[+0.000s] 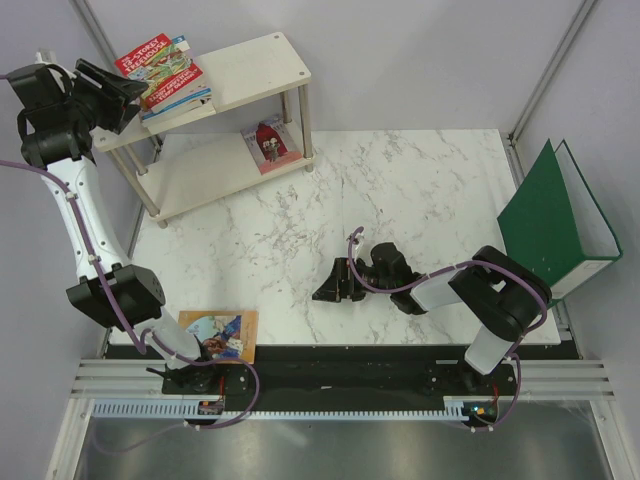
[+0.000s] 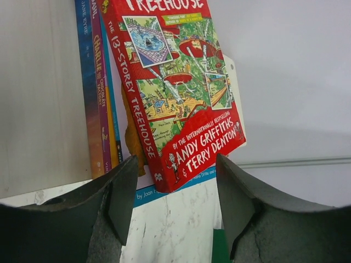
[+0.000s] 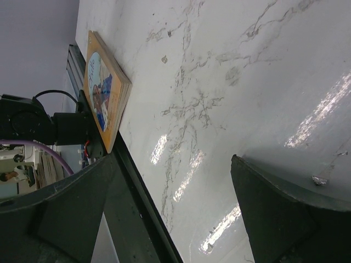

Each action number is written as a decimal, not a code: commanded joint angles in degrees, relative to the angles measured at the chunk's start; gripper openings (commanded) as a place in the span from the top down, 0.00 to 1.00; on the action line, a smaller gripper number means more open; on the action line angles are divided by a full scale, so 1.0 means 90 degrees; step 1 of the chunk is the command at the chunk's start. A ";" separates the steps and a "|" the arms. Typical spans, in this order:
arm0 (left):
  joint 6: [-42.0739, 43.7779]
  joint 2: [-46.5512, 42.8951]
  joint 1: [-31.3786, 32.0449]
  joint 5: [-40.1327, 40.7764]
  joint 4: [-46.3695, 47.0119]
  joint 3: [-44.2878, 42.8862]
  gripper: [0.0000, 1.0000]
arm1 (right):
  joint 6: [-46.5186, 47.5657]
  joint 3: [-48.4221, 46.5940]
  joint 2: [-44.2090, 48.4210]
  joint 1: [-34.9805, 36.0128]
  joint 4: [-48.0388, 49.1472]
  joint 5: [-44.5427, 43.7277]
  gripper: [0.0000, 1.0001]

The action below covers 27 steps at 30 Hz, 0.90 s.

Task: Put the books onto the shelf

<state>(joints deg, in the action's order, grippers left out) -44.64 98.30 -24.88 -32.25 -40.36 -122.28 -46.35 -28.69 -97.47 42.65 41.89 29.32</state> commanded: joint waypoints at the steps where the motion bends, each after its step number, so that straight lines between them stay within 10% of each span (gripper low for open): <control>1: 0.0146 -0.0239 0.0108 -0.0098 0.0109 0.0120 0.36 | 0.0150 0.0141 -0.0342 0.0065 -0.0943 -0.0191 0.02; 27: 0.0614 -0.1312 0.0684 0.0536 0.0314 0.0970 0.43 | 0.0169 0.0092 -0.0390 0.0065 -0.0953 -0.0143 0.02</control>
<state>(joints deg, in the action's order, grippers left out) -43.53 91.74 -19.59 -28.93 -36.97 -112.79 -46.30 -28.99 -97.65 42.65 41.67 29.67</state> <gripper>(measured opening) 0.573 0.979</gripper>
